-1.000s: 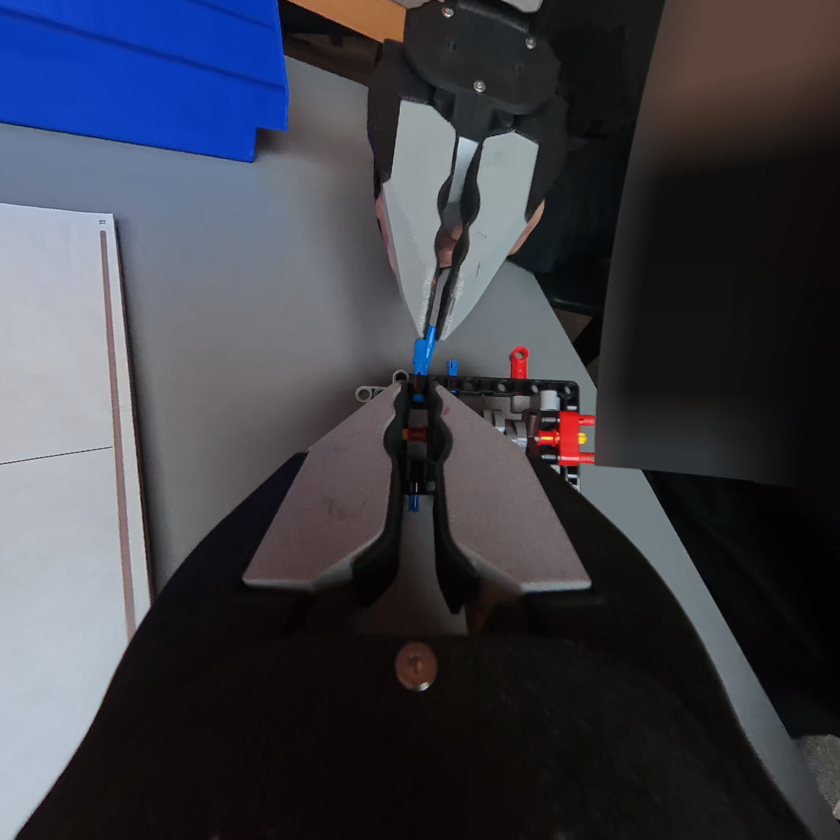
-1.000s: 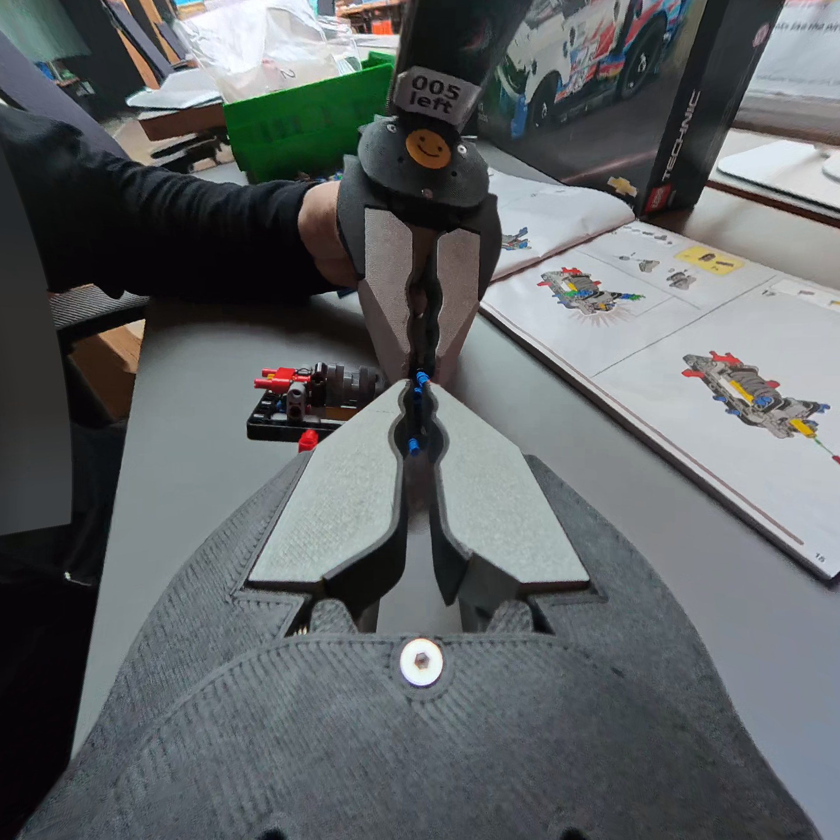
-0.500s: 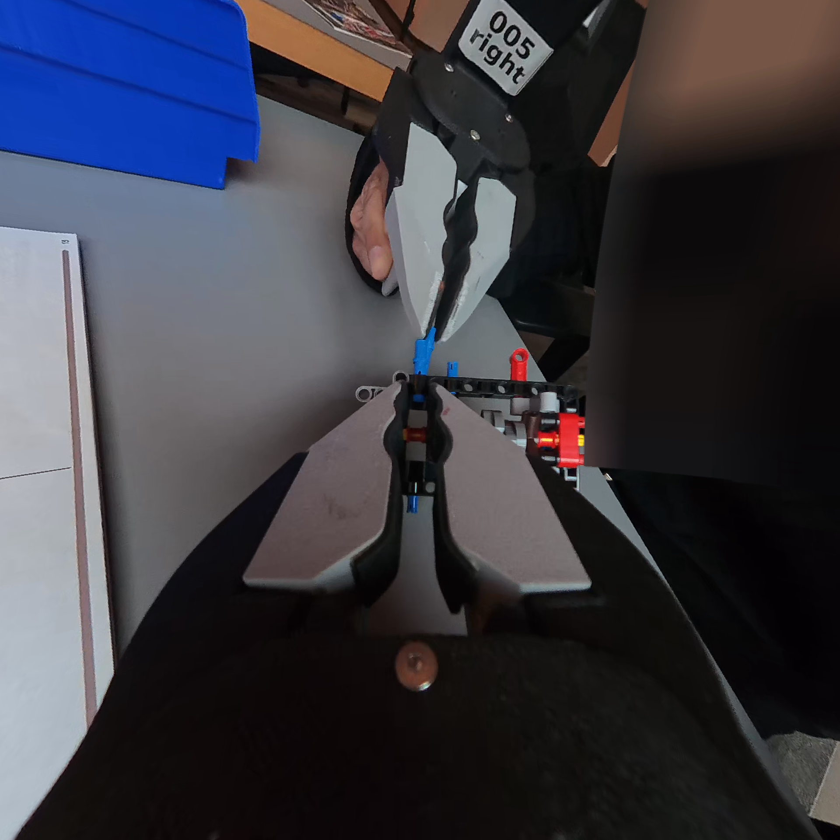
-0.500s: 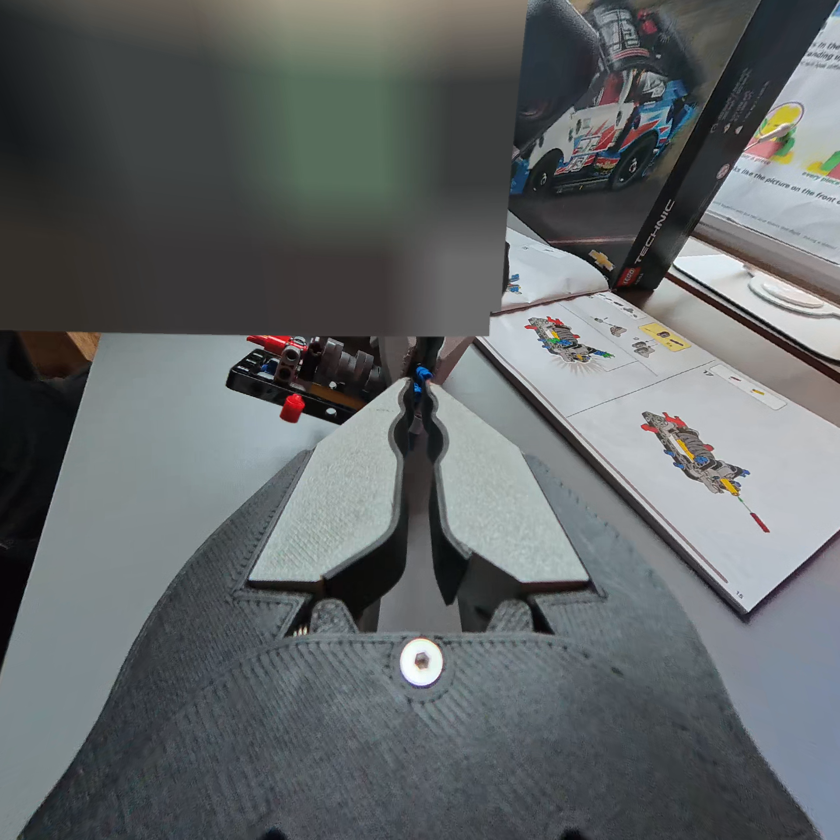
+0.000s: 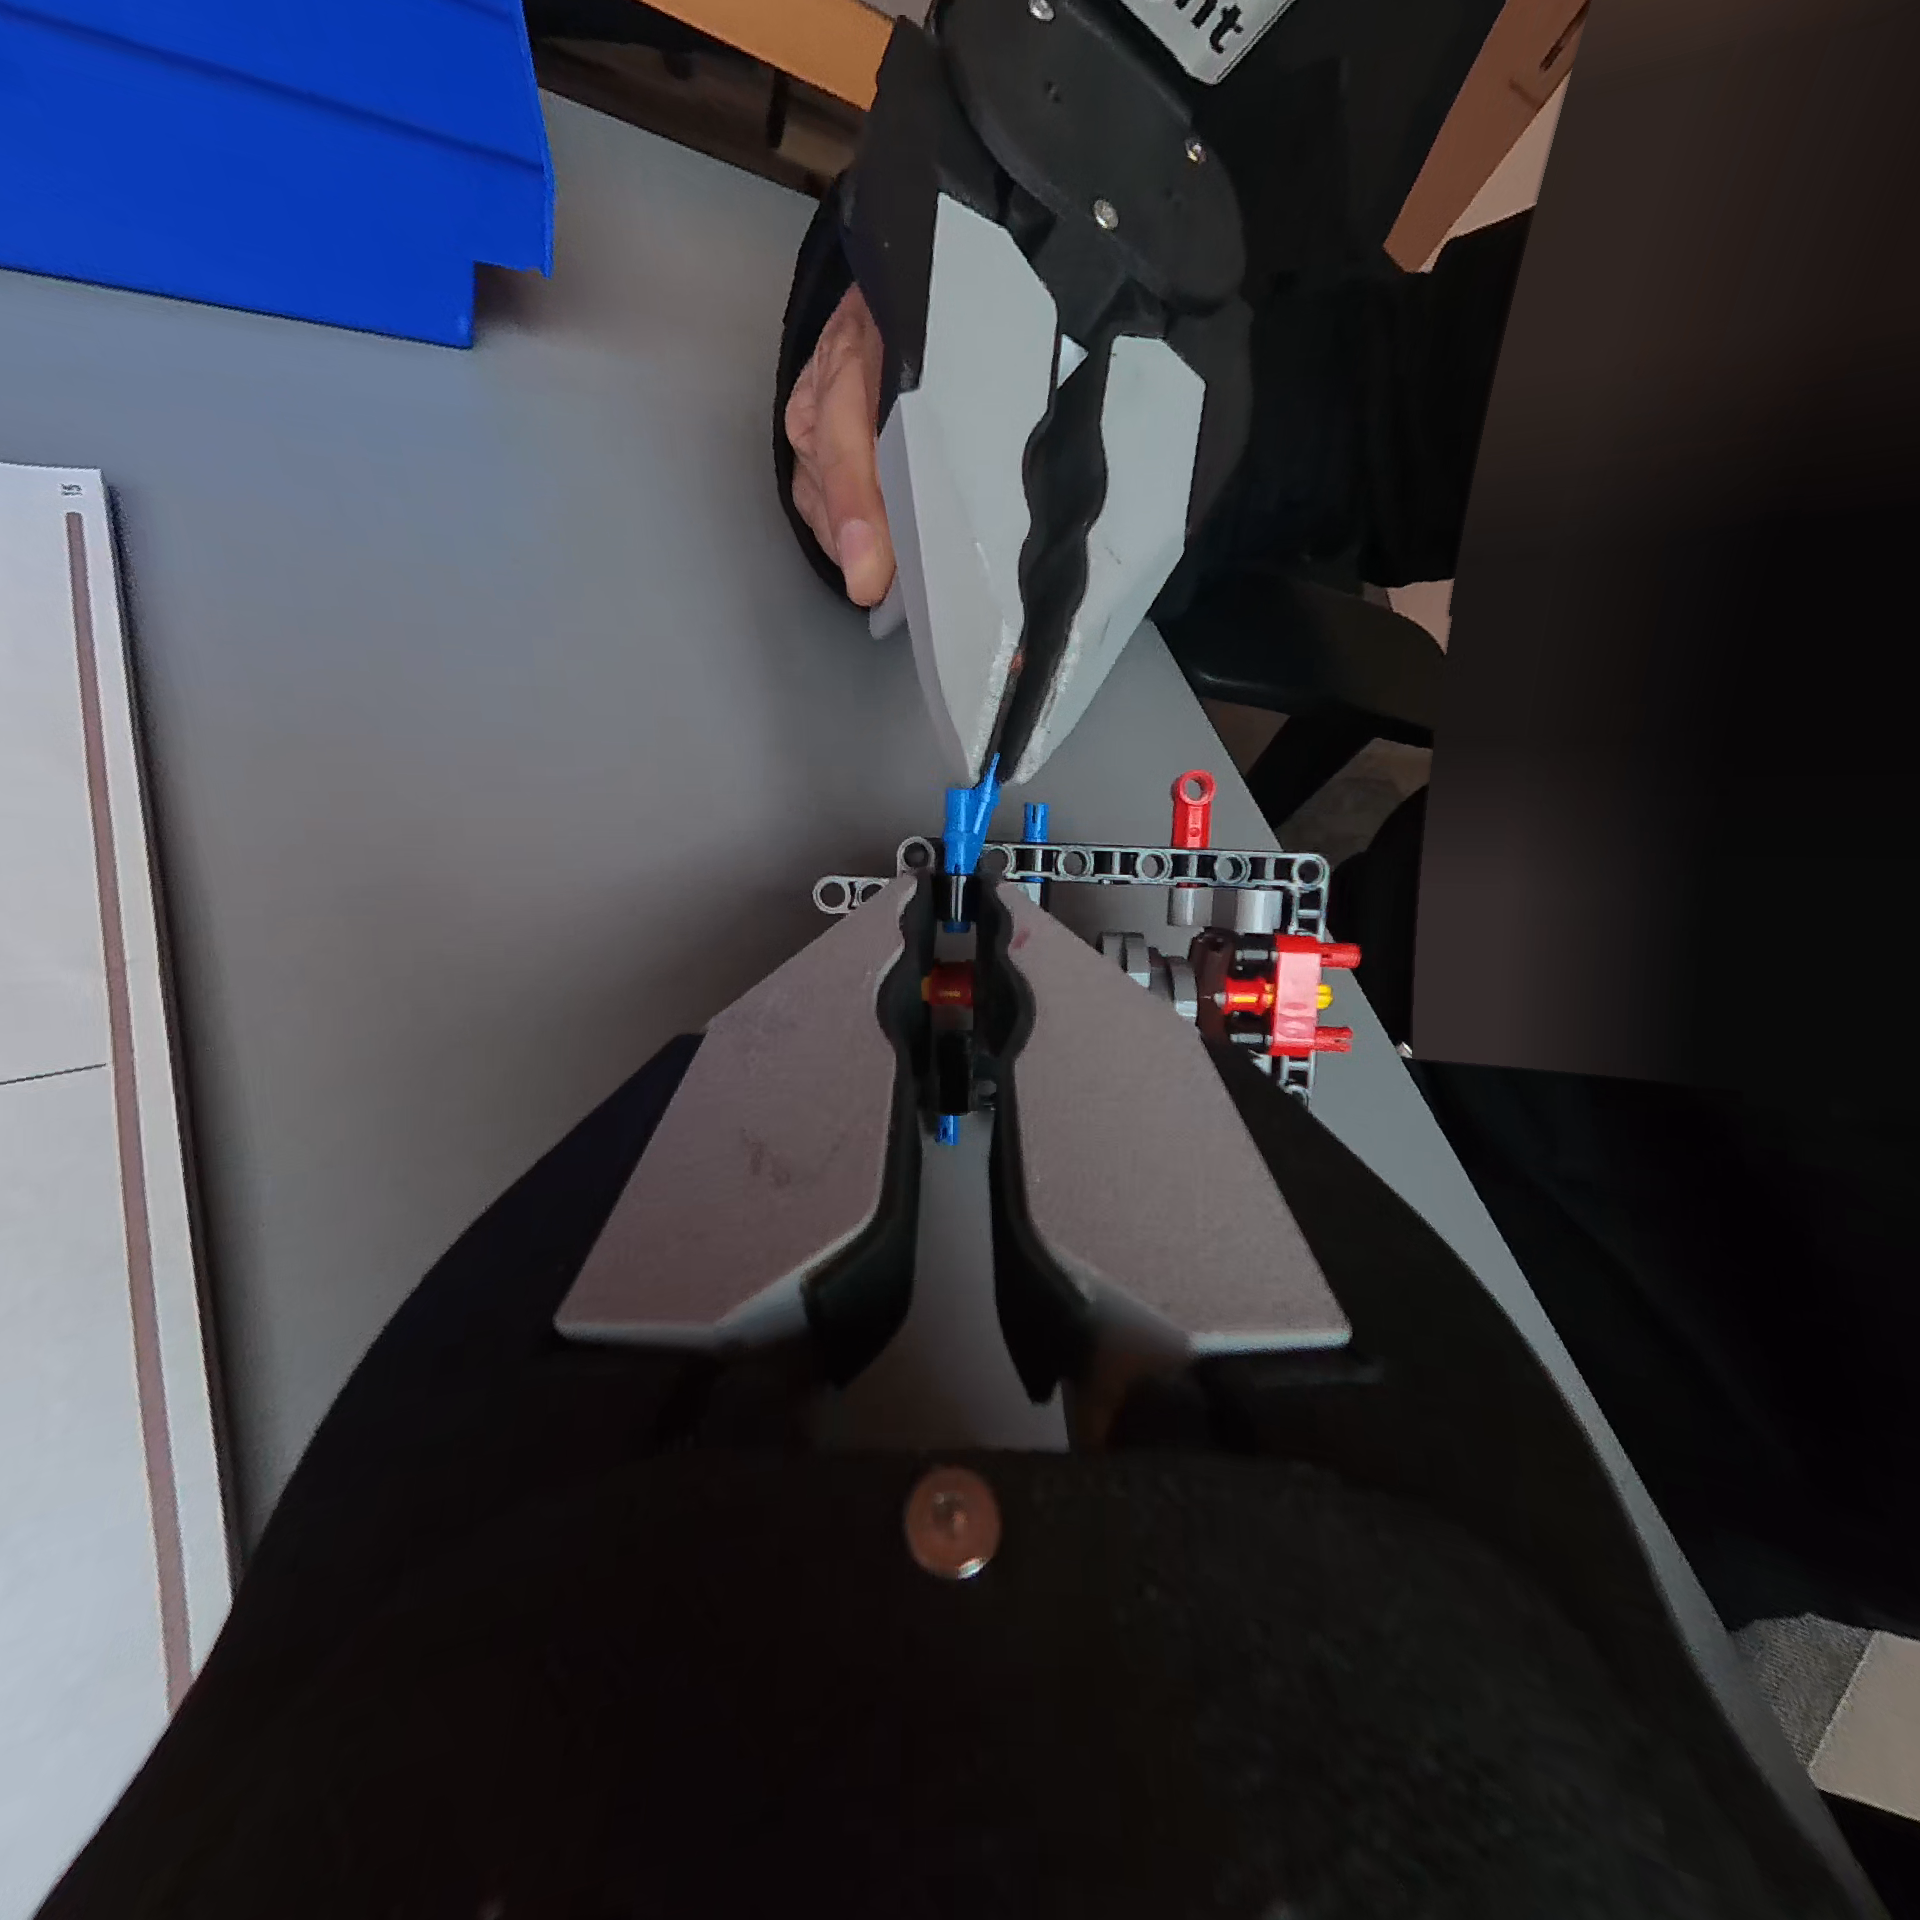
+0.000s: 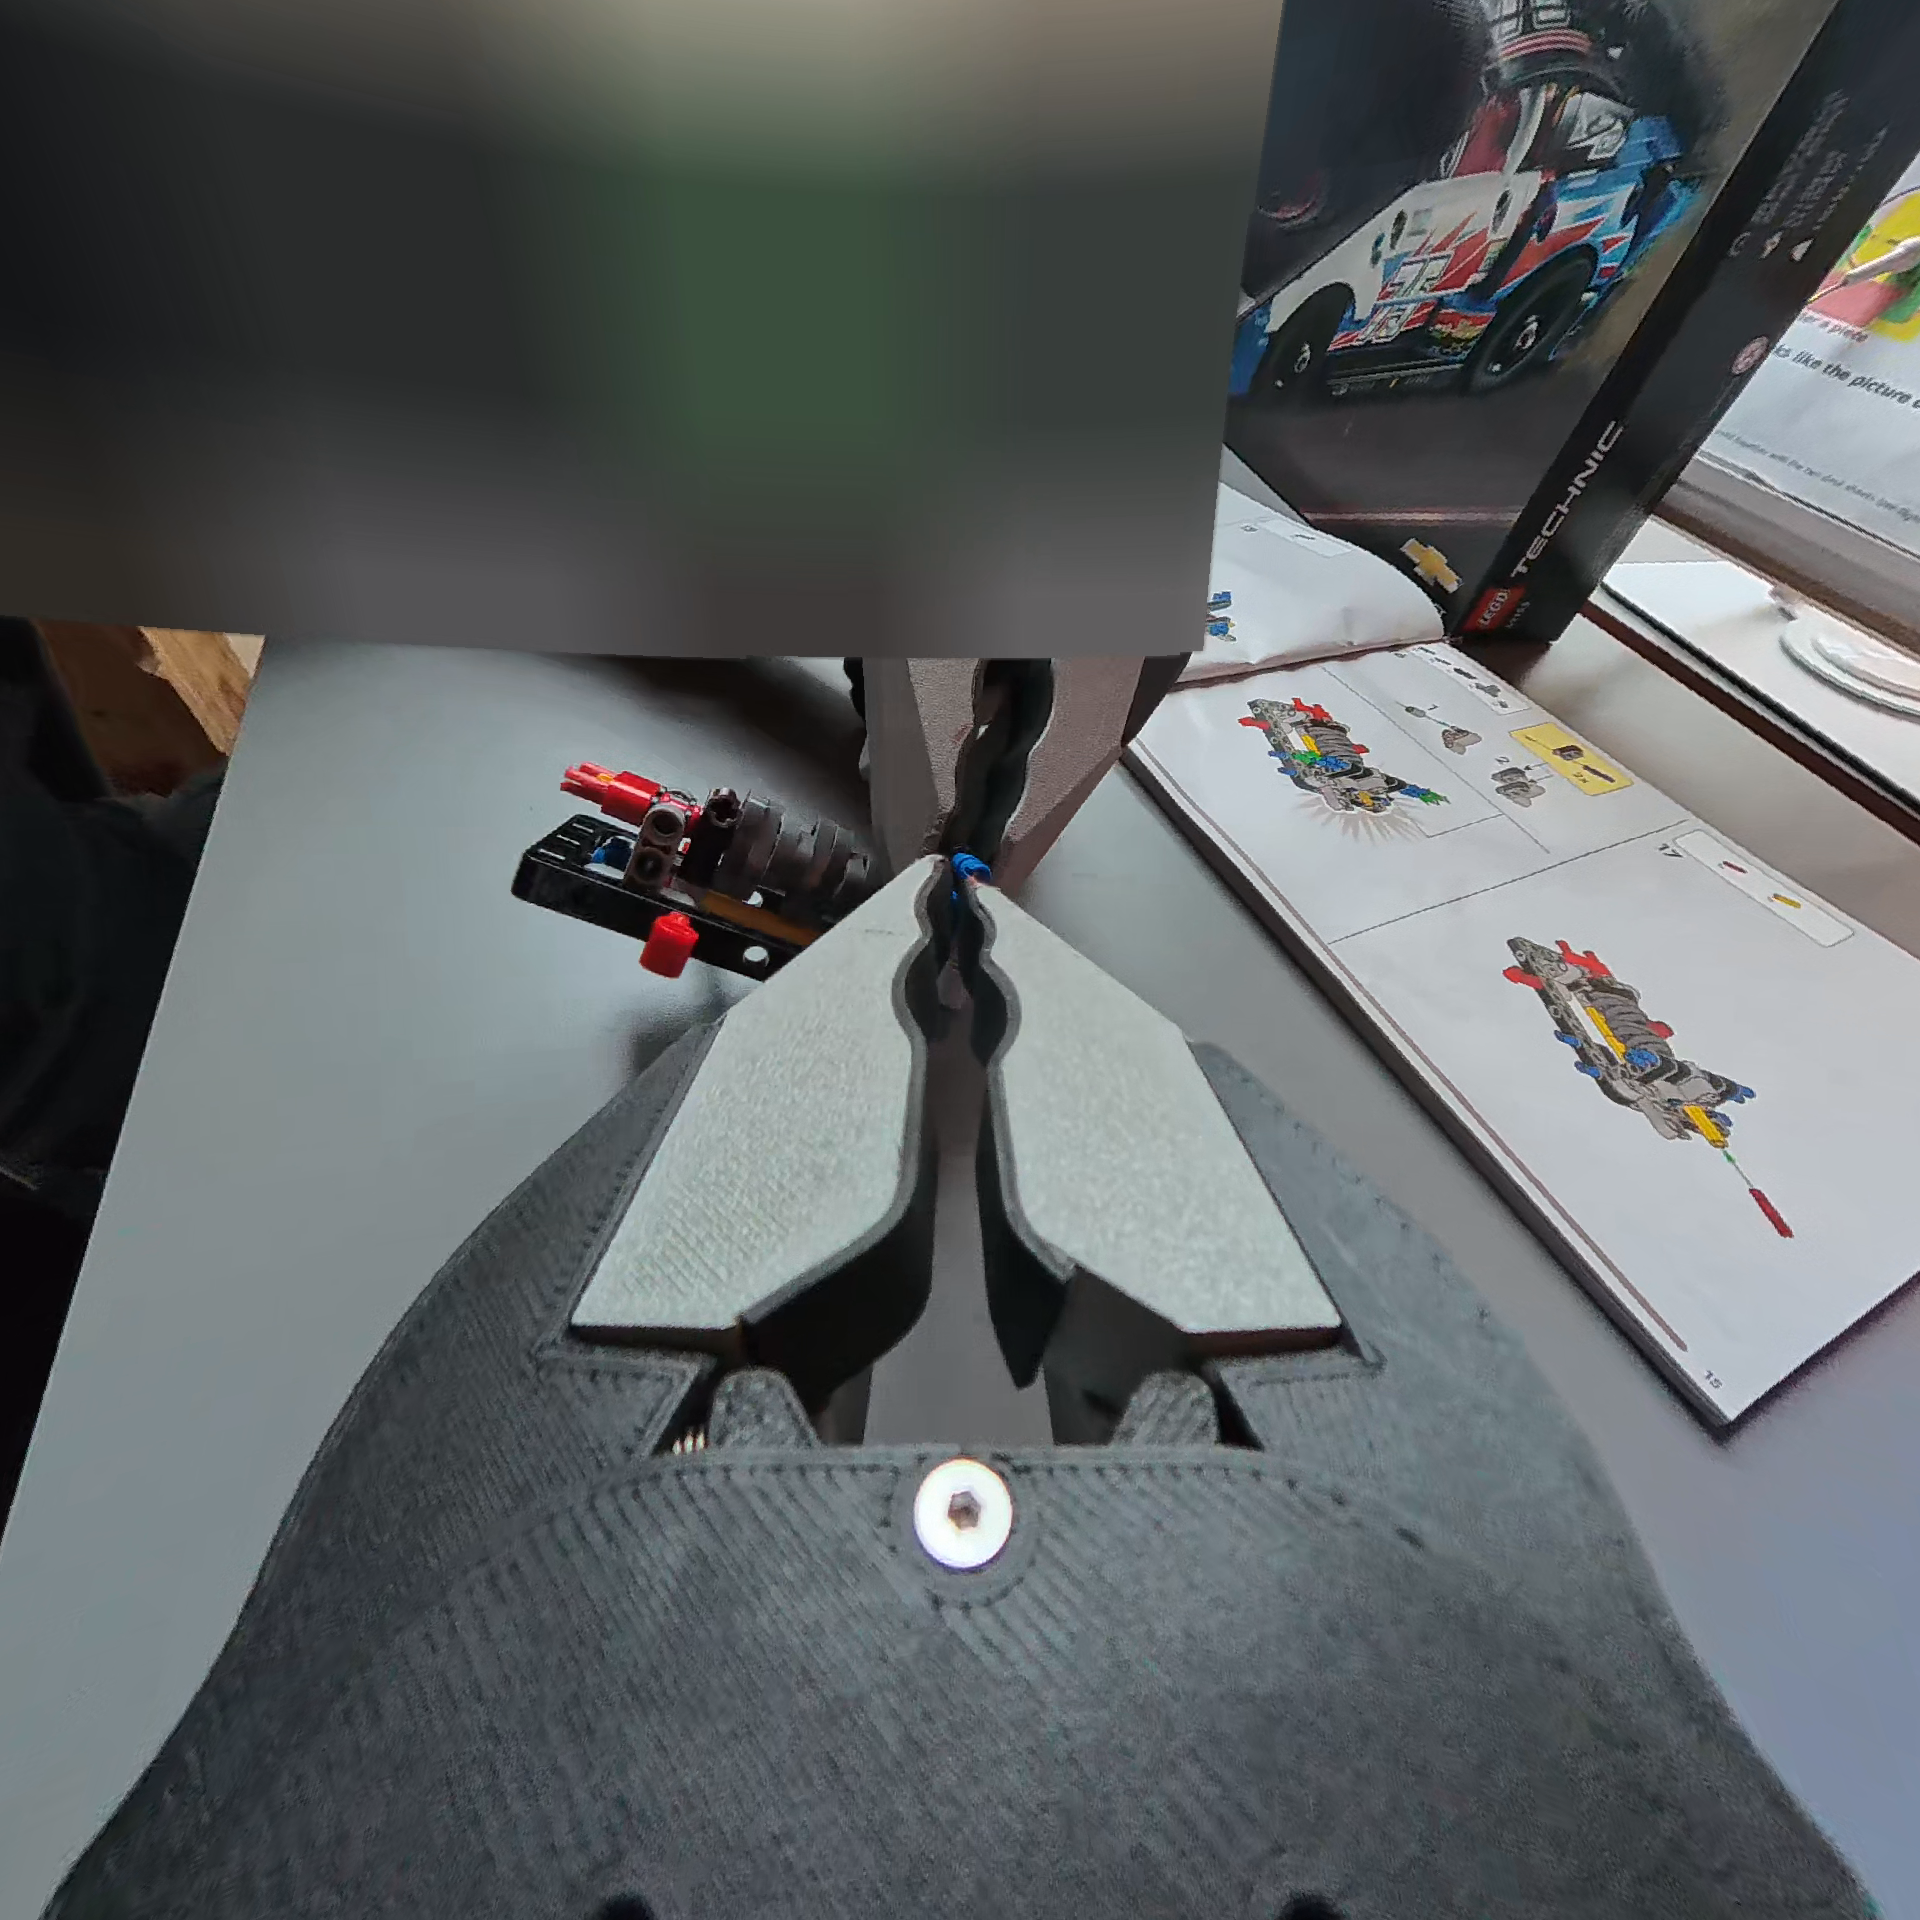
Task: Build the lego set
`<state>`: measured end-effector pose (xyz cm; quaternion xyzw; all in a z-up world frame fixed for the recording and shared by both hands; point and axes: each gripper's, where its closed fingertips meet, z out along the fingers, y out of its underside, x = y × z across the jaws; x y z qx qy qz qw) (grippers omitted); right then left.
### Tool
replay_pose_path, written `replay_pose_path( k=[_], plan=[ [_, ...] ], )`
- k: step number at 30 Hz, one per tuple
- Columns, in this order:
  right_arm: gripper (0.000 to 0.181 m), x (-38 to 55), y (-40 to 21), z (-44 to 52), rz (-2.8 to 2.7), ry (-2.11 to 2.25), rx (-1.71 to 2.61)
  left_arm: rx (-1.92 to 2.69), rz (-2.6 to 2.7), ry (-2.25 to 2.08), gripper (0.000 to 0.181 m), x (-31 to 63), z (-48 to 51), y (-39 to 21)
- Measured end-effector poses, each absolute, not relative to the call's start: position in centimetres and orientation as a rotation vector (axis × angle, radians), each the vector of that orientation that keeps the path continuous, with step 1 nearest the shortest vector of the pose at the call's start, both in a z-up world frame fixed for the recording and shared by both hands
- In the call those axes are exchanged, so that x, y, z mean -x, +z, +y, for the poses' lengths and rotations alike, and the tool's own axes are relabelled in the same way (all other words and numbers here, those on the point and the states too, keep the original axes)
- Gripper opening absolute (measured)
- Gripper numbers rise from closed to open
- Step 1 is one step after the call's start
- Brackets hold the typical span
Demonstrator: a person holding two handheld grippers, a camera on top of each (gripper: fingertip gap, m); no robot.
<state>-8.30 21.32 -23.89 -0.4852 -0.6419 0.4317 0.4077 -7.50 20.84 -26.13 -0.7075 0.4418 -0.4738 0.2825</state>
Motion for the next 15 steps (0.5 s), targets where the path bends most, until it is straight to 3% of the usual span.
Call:
replay_pose_path(
  k=[15],
  plan=[
    [0.0, 8.6, -26.8, 20.5, -1.81, 0.982, 1.263, 1.927, 1.225, -1.27, 0.004, 7.2, 20.3, -26.8]
  ],
)
